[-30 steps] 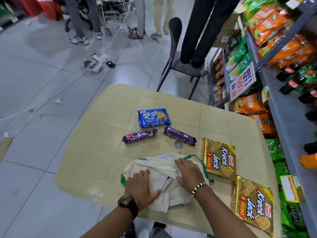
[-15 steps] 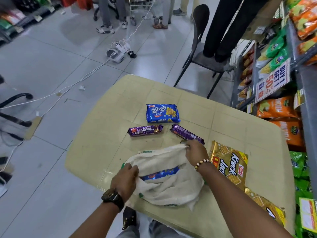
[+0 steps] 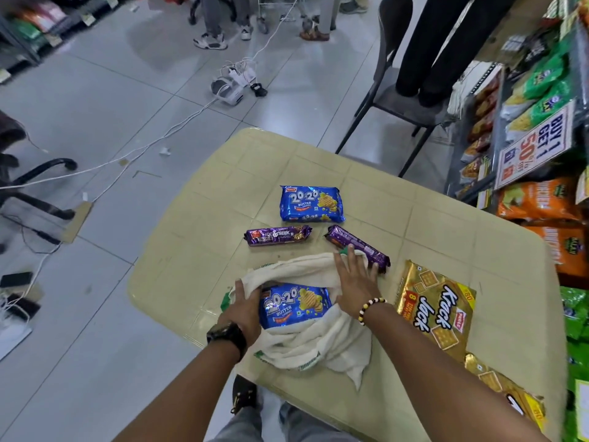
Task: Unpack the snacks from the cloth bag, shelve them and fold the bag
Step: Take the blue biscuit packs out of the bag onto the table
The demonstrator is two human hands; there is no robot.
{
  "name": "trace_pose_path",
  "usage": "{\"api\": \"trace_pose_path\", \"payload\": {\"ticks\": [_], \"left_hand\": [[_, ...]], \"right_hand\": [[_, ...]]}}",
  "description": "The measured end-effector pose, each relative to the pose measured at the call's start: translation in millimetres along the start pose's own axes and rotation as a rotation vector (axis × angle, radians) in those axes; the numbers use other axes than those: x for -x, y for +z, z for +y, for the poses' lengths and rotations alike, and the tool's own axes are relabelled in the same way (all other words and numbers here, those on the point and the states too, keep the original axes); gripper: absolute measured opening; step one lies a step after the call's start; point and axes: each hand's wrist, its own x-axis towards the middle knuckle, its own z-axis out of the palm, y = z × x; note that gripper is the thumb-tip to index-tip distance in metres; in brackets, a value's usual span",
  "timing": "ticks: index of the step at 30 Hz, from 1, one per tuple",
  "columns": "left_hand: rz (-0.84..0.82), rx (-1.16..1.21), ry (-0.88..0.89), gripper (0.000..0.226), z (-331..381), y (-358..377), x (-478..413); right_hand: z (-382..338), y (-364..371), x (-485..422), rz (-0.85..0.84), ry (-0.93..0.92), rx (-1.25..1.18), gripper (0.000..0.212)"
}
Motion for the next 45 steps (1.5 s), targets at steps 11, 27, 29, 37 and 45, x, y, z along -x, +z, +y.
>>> {"api": "trace_pose_path", "payload": {"ticks": [11, 27, 29, 37, 45], "left_hand": [[-0.03, -0.086, -0.025, 0.063, -9.3, -41.1, -22.4], [0.008, 1.641, -0.199, 0.032, 52.0, -2.6, 42.0], [-0.03, 1.642, -0.28, 0.035, 47.3, -1.4, 37.4], [-0.133, 1.465, -0.384, 0.051, 34.6, 14.4, 21.2], [-0.169, 1.417, -0.315, 0.049, 42.1, -11.6, 43.7]], "right_hand": [[6.9, 9.0, 38.3, 0.016, 0.01, 0.054, 0.09], [-41.6, 3.0, 35.2, -0.167, 0.234, -0.963, 0.038], [-43.5, 6.4, 31.6, -0.193, 0.277, -0.992, 0.04], [-33.5, 73.8, -5.6, -0.303, 0.43, -1.222, 0.066], [-43.7, -3.4, 37.3, -0.278, 0.412, -1.252, 0.051]]}}
